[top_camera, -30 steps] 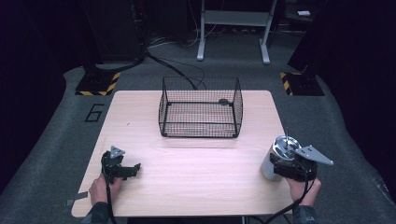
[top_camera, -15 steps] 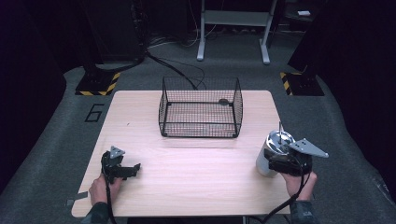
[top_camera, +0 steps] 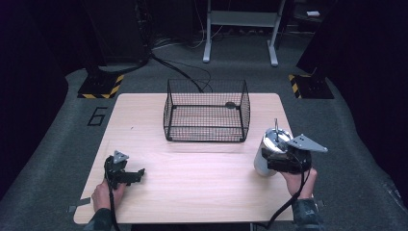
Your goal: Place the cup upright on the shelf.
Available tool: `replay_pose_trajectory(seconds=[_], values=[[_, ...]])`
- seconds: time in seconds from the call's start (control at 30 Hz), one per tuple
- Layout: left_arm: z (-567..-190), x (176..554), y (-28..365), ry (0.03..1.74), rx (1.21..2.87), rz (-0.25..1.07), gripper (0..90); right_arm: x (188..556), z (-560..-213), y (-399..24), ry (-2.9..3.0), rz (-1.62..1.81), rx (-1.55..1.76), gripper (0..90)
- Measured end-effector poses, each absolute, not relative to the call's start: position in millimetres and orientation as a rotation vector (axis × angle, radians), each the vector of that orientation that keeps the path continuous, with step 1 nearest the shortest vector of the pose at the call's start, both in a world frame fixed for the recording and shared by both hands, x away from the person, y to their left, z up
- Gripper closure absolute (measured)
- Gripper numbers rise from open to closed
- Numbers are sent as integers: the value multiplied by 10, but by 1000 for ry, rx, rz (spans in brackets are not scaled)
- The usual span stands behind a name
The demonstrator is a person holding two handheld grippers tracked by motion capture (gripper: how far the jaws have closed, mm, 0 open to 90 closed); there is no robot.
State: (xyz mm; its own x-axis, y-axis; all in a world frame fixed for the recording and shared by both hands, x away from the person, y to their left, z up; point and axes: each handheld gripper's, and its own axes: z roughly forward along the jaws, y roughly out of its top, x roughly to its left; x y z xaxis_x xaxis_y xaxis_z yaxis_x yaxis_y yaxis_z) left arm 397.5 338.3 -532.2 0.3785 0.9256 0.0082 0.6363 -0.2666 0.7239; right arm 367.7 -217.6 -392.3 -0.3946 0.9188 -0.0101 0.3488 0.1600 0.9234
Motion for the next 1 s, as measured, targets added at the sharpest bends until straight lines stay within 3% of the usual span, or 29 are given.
replay_pose_trajectory(seconds=[1.0], values=[[-5321,3974,3381,1345,2001,574,1,4048,-3611,-1425,2006,1316,1053,37]])
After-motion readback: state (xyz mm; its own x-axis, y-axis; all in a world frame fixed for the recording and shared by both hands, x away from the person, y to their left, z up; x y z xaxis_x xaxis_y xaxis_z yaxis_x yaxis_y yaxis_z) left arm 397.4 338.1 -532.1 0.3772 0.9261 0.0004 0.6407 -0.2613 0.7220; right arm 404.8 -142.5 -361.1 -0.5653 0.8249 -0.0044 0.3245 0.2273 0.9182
